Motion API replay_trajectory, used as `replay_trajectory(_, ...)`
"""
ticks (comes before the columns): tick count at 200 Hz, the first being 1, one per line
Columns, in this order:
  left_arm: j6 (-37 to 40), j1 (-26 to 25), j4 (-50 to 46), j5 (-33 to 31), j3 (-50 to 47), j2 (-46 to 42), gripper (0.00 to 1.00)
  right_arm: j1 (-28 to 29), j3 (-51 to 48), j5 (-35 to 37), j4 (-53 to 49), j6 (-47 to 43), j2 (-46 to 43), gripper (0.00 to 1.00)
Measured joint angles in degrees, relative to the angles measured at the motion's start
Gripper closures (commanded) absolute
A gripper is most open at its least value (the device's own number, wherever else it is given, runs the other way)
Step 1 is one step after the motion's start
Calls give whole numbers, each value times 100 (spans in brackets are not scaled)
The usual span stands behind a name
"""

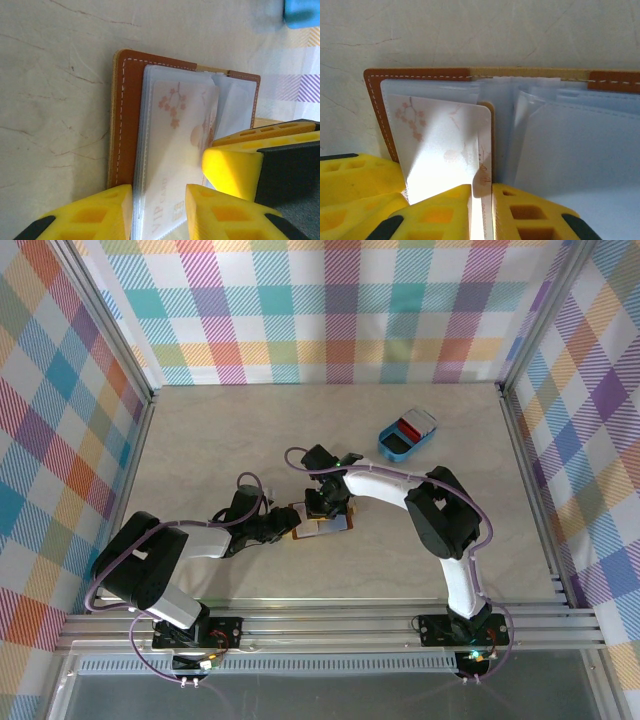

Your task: Put the credit cards into the card holder

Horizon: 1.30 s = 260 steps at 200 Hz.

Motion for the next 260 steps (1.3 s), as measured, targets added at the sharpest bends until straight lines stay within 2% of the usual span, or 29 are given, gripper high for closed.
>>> replay_trajectory(57, -7, 0, -4, 0, 0, 0, 67, -15, -125, -59, 184, 107, -2, 87)
replay_trajectory(170, -22, 33, -4, -2, 0, 0, 68, -52, -173, -232, 380, 236, -4, 87)
replay_trajectory(260, -17, 33, -39, -9, 0, -136, 67, -39, -284, -157, 317, 221, -299, 69)
